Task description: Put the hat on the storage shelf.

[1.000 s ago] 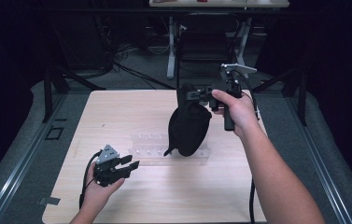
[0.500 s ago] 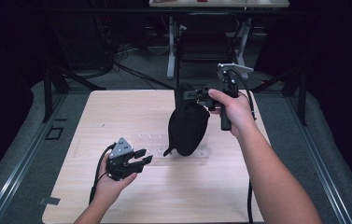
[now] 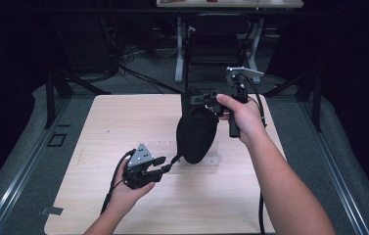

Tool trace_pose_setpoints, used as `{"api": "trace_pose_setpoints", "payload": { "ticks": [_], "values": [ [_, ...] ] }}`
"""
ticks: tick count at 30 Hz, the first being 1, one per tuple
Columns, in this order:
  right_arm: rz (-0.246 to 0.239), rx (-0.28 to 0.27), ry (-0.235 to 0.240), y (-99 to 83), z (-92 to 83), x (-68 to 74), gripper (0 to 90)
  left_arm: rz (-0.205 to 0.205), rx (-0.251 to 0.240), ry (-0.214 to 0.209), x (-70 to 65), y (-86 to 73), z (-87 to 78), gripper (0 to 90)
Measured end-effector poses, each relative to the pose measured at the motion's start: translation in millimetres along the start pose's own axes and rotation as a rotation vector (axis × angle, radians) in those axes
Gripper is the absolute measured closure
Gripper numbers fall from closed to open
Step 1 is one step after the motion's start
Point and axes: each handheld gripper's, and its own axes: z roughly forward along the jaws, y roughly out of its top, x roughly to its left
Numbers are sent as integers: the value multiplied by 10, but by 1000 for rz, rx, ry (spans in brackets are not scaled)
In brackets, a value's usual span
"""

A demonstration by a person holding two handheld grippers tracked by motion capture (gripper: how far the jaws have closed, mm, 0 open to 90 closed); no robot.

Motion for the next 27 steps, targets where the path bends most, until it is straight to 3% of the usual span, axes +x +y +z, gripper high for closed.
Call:
{"api": "trace_pose_setpoints", "payload": {
  "ticks": [6, 11, 20, 27],
  "values": [
    [1, 2, 6, -6, 33, 10, 879, 17, 9, 3, -35, 41, 98, 714],
    [-3, 7, 4, -11, 41, 14, 877, 52, 29, 49, -69, 30, 167, 811],
    [-29, -14, 34, -46, 1, 47, 796, 123, 38, 100, -121, 15, 158, 841],
    [-48, -44, 28, -59, -129, 77, 752, 95, 34, 89, -60, -18, 141, 846]
  ]
}}
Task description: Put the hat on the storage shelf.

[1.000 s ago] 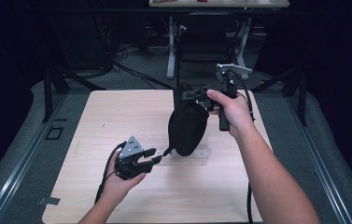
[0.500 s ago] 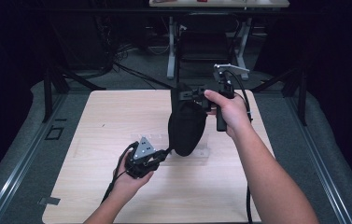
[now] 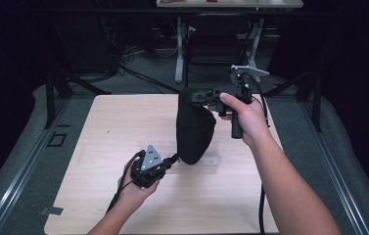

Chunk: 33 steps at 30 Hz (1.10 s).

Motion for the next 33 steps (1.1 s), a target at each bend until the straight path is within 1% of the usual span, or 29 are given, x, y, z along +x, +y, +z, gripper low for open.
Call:
{"api": "trace_pose_setpoints", "payload": {
  "ticks": [1, 2, 3, 5, 6, 8, 10, 11, 13, 14, 15, 16, 18, 20, 26, 28, 30, 31, 32, 33],
  "values": [
    [-5, -5, -8, -1, -28, -1, 748, 2, 7, 3, 7, -9, -6, 849],
    [-13, -11, -32, -5, -81, -8, 747, 1, 13, 9, 11, -20, -10, 853],
    [-13, -11, -32, -5, -81, -8, 747, 4, 18, 12, 21, -35, -15, 853],
    [-13, -22, -48, -14, -128, -22, 736, -4, 26, 17, 44, -84, -19, 855],
    [-13, -23, -49, -23, -175, -38, 732, -12, 28, 14, 65, -117, -19, 856],
    [-9, -31, -53, -28, -193, -42, 732, -34, 39, 16, 106, -187, -12, 855],
    [-11, -33, -65, -27, -240, -53, 733, -42, 63, 29, 143, -267, 14, 851],
    [-11, -39, -68, -28, -262, -54, 733, -64, 73, 29, 151, -312, 37, 848],
    [-14, -47, -63, -30, -303, -53, 734, -100, 45, 11, 188, -392, 41, 843],
    [-16, -47, -61, -31, -320, -52, 734, -106, 35, 3, 189, -414, 44, 843],
    [-17, -46, -62, -34, -334, -51, 734, -97, 29, 5, 181, -423, 43, 841],
    [-16, -48, -68, -38, -346, -52, 737, -87, 36, 15, 173, -418, 40, 837],
    [-17, -47, -72, -39, -351, -54, 737, -82, 39, 20, 173, -413, 39, 836],
    [-19, -47, -75, -43, -355, -53, 737, -82, 44, 25, 171, -413, 38, 835],
    [-21, -47, -75, -48, -369, -47, 736, -94, 38, 20, 173, -418, 34, 824],
    [-23, -51, -78, -50, -378, -47, 735, -93, 37, 30, 174, -422, 15, 795],
    [-26, -53, -85, -56, -395, -48, 734, -96, 32, 31, 188, -432, -20, 743],
    [-31, -50, -92, -60, -406, -49, 733, -108, 24, 31, 195, -440, -39, 715],
    [-41, -53, -107, -71, -427, -47, 732, -114, 21, 33, 220, -450, -89, 664],
    [-41, -53, -107, -71, -427, -47, 732, -114, 21, 33, 220, -450, -89, 631]
  ]
}}
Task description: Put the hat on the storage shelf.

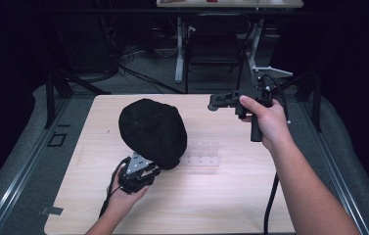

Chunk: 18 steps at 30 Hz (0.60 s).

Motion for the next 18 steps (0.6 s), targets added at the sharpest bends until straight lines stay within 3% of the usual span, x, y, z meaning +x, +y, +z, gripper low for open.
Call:
{"api": "trace_pose_setpoints", "payload": {
  "ticks": [6, 7, 8, 11, 15, 18],
  "values": [
    [-54, -28, -84, -74, -92, 11, 717, -44, -27, 37, 117, -53, -169, 505],
    [-78, -34, -116, -113, -136, 5, 711, -62, -23, 53, 159, -79, -226, 493],
    [-78, -34, -116, -113, -136, 5, 711, -62, -23, 53, 159, -79, -226, 487],
    [-151, -55, -216, -217, -215, 11, 686, -78, -24, 78, 237, -156, -326, 479],
    [-192, -65, -263, -312, -271, -7, 676, -94, -33, 95, 300, -218, -377, 472],
    [-264, -87, -344, -472, -341, -60, 661, -124, -38, 102, 360, -273, -400, 471]
  ]
}}
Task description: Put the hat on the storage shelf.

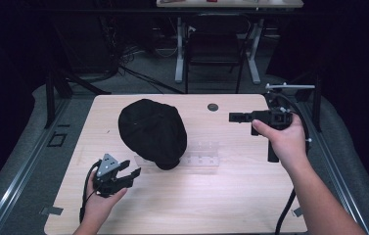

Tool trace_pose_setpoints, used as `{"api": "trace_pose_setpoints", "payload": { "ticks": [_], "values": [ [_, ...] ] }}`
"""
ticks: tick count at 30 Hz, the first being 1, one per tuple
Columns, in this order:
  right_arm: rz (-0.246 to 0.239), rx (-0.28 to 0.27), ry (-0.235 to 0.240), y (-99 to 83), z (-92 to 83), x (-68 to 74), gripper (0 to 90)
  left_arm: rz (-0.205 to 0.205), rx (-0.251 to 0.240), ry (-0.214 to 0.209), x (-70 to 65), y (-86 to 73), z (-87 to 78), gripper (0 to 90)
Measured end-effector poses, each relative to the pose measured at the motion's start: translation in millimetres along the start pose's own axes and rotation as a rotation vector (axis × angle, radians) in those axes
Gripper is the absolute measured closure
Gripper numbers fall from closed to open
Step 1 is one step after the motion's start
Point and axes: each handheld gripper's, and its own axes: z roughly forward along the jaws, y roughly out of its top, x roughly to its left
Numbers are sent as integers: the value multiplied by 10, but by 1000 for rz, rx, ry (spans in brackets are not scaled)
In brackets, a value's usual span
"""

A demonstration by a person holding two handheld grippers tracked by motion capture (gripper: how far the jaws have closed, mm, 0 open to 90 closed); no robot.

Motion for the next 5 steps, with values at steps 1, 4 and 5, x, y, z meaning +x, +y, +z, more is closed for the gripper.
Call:
{"api": "trace_pose_setpoints", "payload": {
  "ticks": [1, 4, 5],
  "values": [
    [0, 0, 0, 0, 0, 0, 661, -7, -4, 4, 15, -14, 1, 471],
    [-43, -25, -65, -160, -30, -51, 659, -9, -2, 7, 38, -45, 5, 468],
    [-51, -28, -79, -218, -31, -74, 653, -13, 2, 6, 39, -51, 11, 468]
  ]
}}
